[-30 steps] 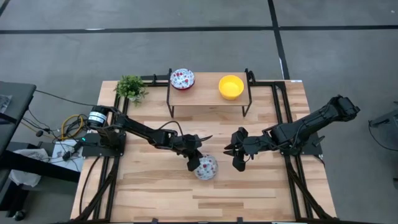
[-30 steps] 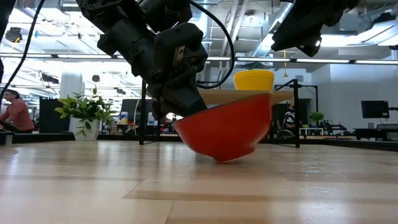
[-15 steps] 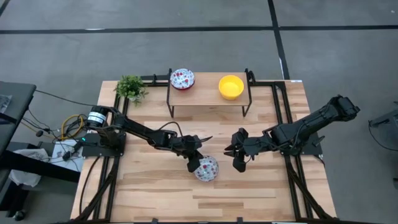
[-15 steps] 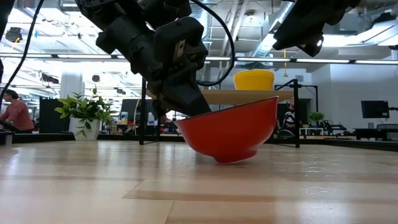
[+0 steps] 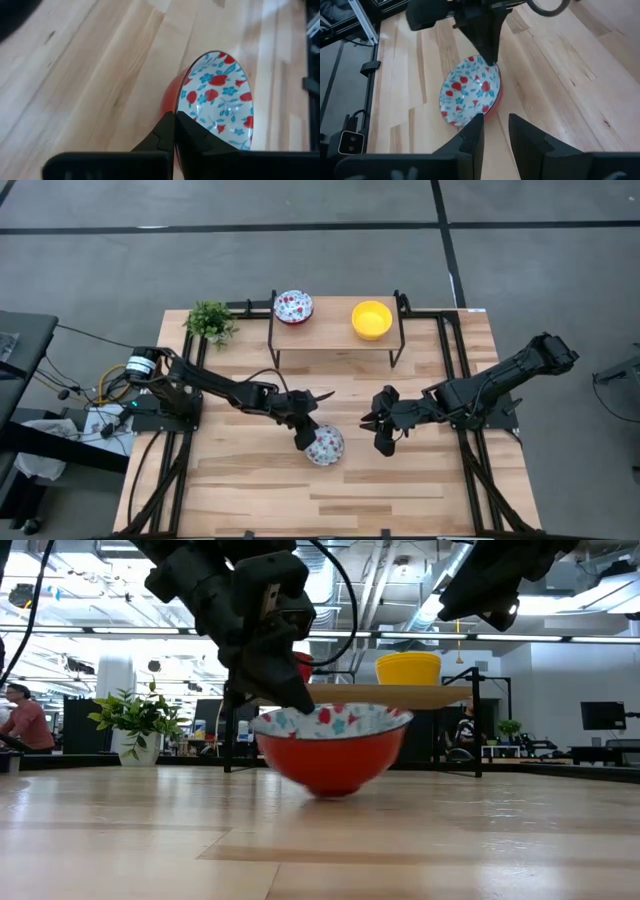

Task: Pick & Place Mini bowls
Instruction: Stack the red and blue bowl on top of the other red and blue bowls on the shelf

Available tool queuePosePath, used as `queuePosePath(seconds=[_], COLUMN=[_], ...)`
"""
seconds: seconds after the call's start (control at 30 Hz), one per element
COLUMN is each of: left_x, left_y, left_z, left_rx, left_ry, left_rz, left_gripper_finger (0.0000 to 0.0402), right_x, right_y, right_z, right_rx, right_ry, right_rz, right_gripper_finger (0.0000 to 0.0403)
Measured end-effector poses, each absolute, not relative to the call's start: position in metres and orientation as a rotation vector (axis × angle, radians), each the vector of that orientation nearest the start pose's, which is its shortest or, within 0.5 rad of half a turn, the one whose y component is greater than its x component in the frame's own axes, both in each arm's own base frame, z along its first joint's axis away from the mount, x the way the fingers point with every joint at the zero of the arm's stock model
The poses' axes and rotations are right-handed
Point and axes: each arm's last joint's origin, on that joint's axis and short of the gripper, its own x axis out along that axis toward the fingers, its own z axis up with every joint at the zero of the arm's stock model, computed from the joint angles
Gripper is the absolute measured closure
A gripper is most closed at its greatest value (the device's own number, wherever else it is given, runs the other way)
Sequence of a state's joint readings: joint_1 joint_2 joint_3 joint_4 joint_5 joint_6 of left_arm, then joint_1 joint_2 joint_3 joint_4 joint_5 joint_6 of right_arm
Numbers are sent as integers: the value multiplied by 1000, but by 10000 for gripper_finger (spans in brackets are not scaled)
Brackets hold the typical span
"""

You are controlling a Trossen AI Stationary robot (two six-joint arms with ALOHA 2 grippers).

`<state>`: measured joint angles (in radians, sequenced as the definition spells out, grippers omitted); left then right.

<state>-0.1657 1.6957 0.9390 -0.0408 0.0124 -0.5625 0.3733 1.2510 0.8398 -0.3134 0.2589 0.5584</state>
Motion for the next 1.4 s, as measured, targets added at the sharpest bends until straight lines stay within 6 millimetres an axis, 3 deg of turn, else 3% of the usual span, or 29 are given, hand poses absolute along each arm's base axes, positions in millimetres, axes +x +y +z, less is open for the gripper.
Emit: queuePosePath(seconds=[0.17,0.37,0.47,0.73,1.2,1.4], left_x=[330,326,325,324,324,320], left_y=[-54,-52,-51,-50,-49,-51], left_z=[172,166,164,163,163,178], left_rx=[-465,-463,-461,-444,-421,-272], left_ry=[864,882,893,899,885,851], left_rz=[85,102,110,137,142,54], left_gripper_finger=[395,395,395,391,290,248], right_x=[244,252,260,272,272,274], right_y=[91,109,112,103,103,103], right_z=[245,220,211,212,214,215], right_rx=[256,30,17,93,153,158], right_ry=[715,819,836,825,815,798], right_rz=[4,180,178,101,83,86], right_gripper_finger=[323,323,323,323,323,323])
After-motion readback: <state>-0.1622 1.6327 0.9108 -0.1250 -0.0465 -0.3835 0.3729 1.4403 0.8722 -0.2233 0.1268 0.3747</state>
